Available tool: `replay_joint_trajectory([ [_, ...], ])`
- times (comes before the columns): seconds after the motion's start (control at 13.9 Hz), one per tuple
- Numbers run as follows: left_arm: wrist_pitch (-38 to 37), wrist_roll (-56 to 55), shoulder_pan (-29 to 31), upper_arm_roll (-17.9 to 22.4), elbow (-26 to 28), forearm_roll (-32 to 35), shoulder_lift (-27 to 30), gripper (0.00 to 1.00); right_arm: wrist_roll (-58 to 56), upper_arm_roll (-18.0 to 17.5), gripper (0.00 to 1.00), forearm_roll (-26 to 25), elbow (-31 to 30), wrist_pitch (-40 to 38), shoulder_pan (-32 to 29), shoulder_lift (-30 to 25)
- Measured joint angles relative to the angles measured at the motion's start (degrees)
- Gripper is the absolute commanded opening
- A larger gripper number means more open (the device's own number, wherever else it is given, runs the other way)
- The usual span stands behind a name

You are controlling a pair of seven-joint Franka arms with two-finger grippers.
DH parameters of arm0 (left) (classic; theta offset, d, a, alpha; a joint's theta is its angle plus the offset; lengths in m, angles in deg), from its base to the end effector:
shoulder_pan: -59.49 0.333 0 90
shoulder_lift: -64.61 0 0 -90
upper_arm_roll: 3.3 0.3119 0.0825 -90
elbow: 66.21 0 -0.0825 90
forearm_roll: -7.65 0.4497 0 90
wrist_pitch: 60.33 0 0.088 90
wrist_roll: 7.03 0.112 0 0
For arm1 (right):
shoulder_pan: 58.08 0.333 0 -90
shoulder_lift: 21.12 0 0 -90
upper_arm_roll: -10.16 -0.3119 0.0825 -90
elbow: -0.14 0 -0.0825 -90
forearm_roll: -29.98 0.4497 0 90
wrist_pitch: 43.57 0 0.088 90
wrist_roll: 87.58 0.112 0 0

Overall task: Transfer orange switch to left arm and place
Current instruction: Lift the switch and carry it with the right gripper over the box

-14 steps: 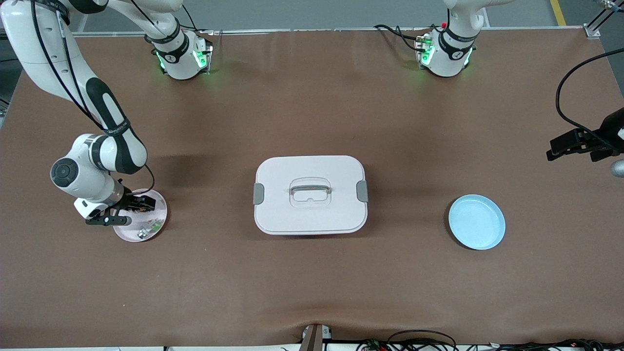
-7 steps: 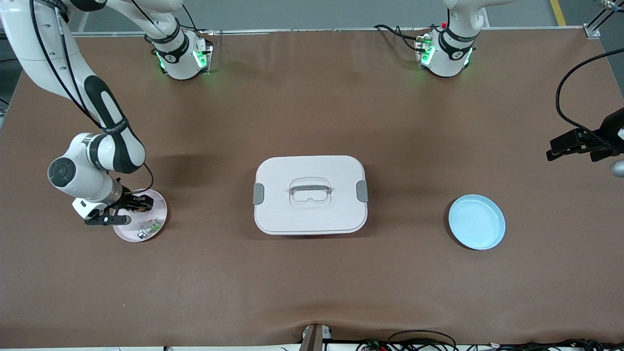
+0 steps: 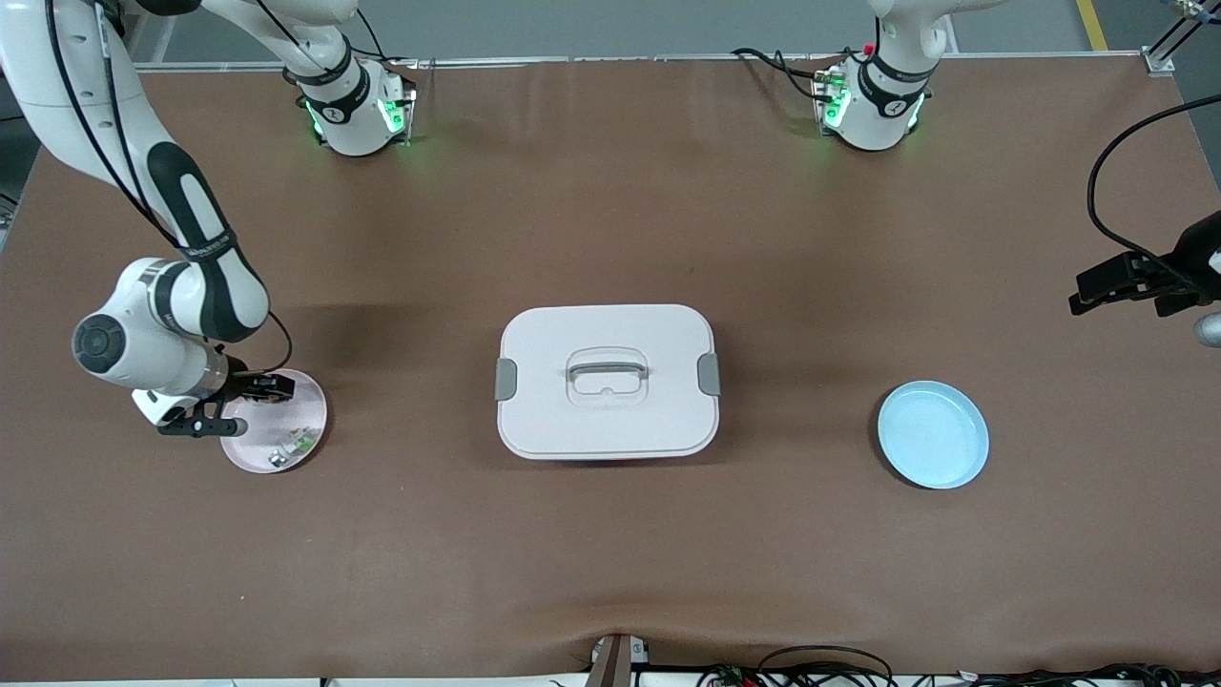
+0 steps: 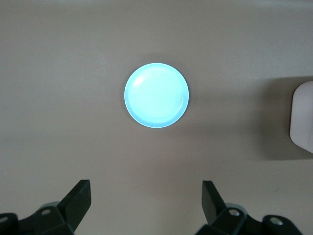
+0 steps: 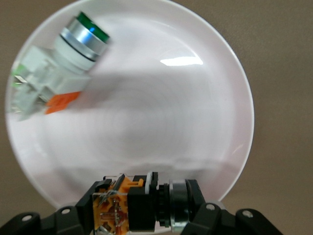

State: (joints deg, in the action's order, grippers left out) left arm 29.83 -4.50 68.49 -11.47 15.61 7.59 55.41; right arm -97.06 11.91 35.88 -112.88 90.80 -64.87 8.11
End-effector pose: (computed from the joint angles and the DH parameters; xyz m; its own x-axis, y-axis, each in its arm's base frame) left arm 0.6681 0.0166 0.5899 0.9995 -0.0281 -0.0123 -0.0278 -0.9993 0.0243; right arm 0.6299 -0.0931 0.1370 0.9903 -0.0528 -0.1283 -0.0622 -0.9956 -0.0702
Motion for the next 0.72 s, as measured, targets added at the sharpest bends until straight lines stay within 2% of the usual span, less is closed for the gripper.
replay_joint_trajectory([
  [0.36, 0.1, 0.0, 0.0, 0.0, 0.0, 0.0, 0.0, 1.00, 2.4, 0.1, 0.00, 9.7, 9.7, -22.3, 0.0, -3.0],
  [0.72, 0.1, 0.1, 1.2, 0.1, 0.0, 0.0, -0.5, 1.00, 22.7, -0.6, 0.00, 13.3, 18.1, -34.5, 0.7, -3.1],
])
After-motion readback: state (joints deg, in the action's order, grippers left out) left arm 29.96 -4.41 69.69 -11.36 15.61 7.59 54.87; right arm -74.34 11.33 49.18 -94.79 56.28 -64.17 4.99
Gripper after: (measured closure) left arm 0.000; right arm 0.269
